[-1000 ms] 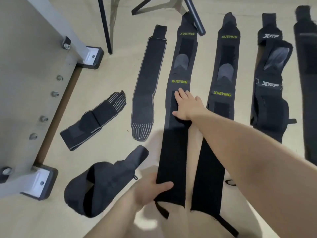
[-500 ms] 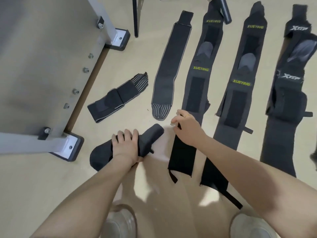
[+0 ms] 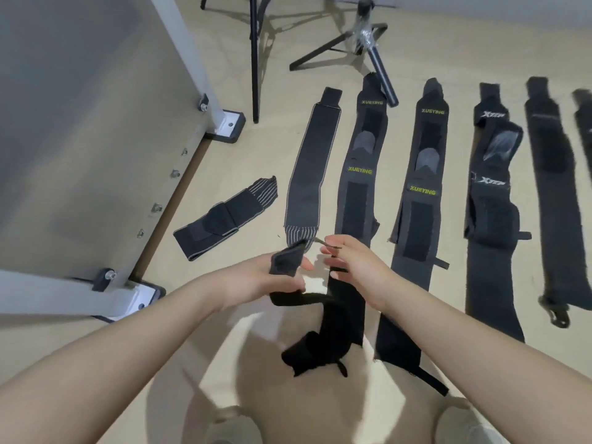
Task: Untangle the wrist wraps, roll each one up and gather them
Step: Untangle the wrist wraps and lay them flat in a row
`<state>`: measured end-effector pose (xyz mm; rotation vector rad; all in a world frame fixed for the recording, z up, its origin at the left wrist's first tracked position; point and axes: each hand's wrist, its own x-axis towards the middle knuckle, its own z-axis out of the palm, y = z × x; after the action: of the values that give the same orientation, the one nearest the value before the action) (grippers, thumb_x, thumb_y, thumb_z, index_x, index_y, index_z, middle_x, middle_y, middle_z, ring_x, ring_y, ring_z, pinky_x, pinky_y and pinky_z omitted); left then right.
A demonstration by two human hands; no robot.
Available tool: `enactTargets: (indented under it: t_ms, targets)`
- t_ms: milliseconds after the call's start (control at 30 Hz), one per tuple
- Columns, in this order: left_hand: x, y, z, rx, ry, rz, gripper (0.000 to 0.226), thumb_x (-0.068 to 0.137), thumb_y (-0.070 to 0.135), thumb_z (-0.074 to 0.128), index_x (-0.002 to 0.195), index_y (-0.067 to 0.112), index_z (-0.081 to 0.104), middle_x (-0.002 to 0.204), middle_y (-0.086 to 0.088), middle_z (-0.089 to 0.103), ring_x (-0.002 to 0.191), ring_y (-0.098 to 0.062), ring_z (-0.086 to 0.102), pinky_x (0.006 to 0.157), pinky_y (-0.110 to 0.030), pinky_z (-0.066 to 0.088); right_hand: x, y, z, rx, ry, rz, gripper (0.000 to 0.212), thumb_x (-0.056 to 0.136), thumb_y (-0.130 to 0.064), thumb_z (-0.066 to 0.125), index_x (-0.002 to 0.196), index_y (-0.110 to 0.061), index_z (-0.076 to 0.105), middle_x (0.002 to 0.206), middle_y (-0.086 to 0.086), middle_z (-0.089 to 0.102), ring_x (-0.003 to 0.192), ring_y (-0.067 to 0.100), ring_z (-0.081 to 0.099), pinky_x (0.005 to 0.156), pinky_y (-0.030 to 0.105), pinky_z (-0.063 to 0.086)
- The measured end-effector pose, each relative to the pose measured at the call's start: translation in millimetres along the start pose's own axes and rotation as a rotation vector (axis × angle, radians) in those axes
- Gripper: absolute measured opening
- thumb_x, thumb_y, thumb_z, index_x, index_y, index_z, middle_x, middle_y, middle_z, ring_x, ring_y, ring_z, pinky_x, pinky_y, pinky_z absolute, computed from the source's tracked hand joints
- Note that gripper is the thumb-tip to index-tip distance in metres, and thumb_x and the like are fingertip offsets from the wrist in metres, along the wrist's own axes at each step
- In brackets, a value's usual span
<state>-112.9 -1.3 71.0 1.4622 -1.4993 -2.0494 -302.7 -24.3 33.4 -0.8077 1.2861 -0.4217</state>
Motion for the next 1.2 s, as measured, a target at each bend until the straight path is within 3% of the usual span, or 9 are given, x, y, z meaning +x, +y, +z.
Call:
enactTargets:
  t_ms: [100,267,367,467,567,733,900,1067,1200]
  targets:
    - [-17,6,0,-0.163,0.005,0.047,0.036,0.069,0.007,0.046,0.100,0.019,0.059,0.080,0.013,0.066,0.075,-0.001,0.058,0.070,-0.014,0.046,-16,-6,4,0.205,-0.189,-0.001,0.034,0.097,-0.042,0.040,0.118,-0.020,0.055,0.126,0.008,0.060,0.114,0.020,0.057,0.100,0.035,0.043]
    - [-23,-7,2,-0.252,0.093,0.065,0.035,0.068,0.011,0.056,0.102,0.014,0.060,0.088,-0.001,0.066,0.082,-0.012,0.058,0.077,-0.024,0.045,-34,-23,20,0.178,-0.342,-0.045,0.043,0.079,-0.043,0.054,0.116,-0.021,0.058,0.107,-0.002,0.064,0.093,0.010,0.063,0.075,0.023,0.052]
    - [-27,-7,2,-0.205,0.268,0.059,0.047,0.074,0.019,0.072,0.116,0.024,0.051,0.096,-0.005,0.066,0.083,-0.008,0.062,0.080,-0.022,0.047,-32,-26,32,0.152,-0.294,-0.055,0.025,0.095,-0.030,0.050,0.117,-0.021,0.059,0.112,0.000,0.065,0.097,0.012,0.063,0.077,0.028,0.053]
    - [-32,-2,4,-0.164,0.594,0.098,0.048,0.078,0.017,0.075,0.116,0.025,0.046,0.101,0.003,0.058,0.081,-0.004,0.059,0.078,-0.023,0.047,-34,-33,45,0.257,-0.213,-0.120,0.014,0.094,-0.012,0.053,0.106,-0.015,0.060,0.098,0.006,0.065,0.077,0.010,0.066,0.057,0.023,0.053]
    - [-36,-2,9,-0.112,0.794,0.185,0.030,0.084,0.022,0.069,0.109,0.024,0.053,0.106,0.004,0.058,0.092,-0.005,0.055,0.082,-0.027,0.045,-31,-46,49,-0.039,-0.006,-0.383,0.007,0.087,-0.010,0.064,0.090,-0.016,0.065,0.083,0.005,0.064,0.063,-0.001,0.055,0.055,0.015,0.043]
    - [-39,9,26,-0.501,0.515,0.346,0.028,0.089,0.032,0.053,0.110,0.014,0.059,0.101,-0.002,0.069,0.092,-0.011,0.065,0.082,-0.025,0.052,-32,-69,44,-0.128,0.073,-0.494,0.015,0.081,-0.011,0.071,0.080,-0.013,0.056,0.077,0.010,0.065,0.072,0.018,0.061,0.073,0.039,0.052]
    - [-29,14,30,-0.531,0.535,0.423,0.024,0.097,0.003,0.042,0.113,0.012,0.057,0.099,-0.001,0.070,0.089,-0.008,0.067,0.073,-0.017,0.051,-38,-74,31,0.005,-0.150,-0.351,0.019,0.088,-0.008,0.062,0.107,-0.008,0.062,0.095,0.006,0.072,0.088,0.018,0.068,0.078,0.029,0.055]
    - [-23,11,27,-0.445,0.481,0.392,0.027,0.098,0.006,0.043,0.109,0.023,0.061,0.102,-0.006,0.071,0.091,-0.015,0.068,0.077,-0.023,0.053,-34,-79,9,0.241,-0.227,-0.191,0.020,0.097,-0.023,0.047,0.090,-0.014,0.063,0.064,-0.008,0.065,0.068,0.007,0.062,0.073,0.024,0.051]
    - [-19,9,30,-0.530,0.449,0.294,0.023,0.099,0.010,0.041,0.104,0.014,0.064,0.091,-0.001,0.074,0.081,-0.010,0.069,0.067,-0.018,0.052,-25,-68,6,0.190,-0.163,-0.171,0.015,0.094,-0.011,0.053,0.083,-0.013,0.062,0.081,0.002,0.064,0.074,0.016,0.055,0.074,0.028,0.048]
